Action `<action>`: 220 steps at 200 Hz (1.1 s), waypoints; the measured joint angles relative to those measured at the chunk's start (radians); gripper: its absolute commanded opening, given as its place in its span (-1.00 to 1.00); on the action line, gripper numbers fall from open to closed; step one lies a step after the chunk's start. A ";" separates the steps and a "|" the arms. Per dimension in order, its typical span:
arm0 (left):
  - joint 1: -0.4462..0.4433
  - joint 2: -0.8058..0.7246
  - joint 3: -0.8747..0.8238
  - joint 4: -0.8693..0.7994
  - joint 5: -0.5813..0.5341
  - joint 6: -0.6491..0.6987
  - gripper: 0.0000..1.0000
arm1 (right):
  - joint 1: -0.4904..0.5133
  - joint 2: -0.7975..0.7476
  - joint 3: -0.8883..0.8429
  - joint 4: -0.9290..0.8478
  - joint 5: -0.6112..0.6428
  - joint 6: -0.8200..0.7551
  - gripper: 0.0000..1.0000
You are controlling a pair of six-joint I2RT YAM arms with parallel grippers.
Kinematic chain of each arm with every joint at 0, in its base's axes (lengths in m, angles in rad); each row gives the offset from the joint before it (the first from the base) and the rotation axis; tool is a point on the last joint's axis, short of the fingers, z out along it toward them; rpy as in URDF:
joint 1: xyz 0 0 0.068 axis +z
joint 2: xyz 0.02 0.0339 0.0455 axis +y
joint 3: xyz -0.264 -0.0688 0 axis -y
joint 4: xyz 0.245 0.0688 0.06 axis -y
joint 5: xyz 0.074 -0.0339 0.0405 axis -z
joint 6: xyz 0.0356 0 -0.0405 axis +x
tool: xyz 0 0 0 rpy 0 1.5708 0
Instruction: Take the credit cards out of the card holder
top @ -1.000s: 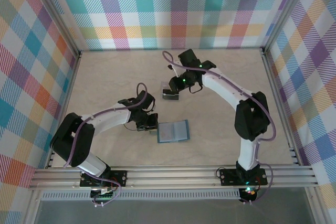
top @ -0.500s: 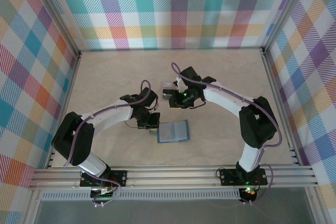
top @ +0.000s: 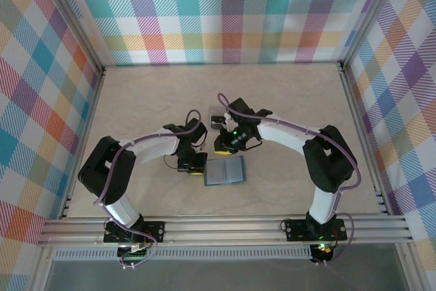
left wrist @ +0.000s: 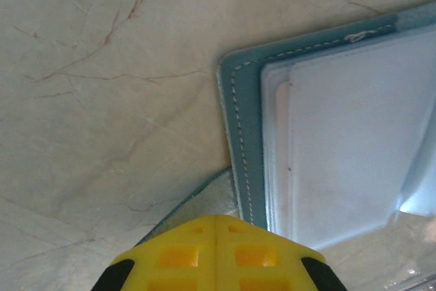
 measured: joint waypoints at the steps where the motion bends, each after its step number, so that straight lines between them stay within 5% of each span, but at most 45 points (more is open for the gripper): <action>1: 0.000 0.002 0.000 0.000 0.000 0.000 -0.94 | 0.000 0.000 0.000 0.000 0.000 0.000 -0.61; 175: 0.000 0.017 -0.010 0.026 -0.001 0.013 -0.95 | 0.099 0.164 -0.016 0.063 -0.066 0.082 -0.62; 220: 0.000 0.010 -0.019 0.035 0.001 0.010 -0.94 | 0.104 0.164 -0.008 0.037 -0.035 0.078 -0.44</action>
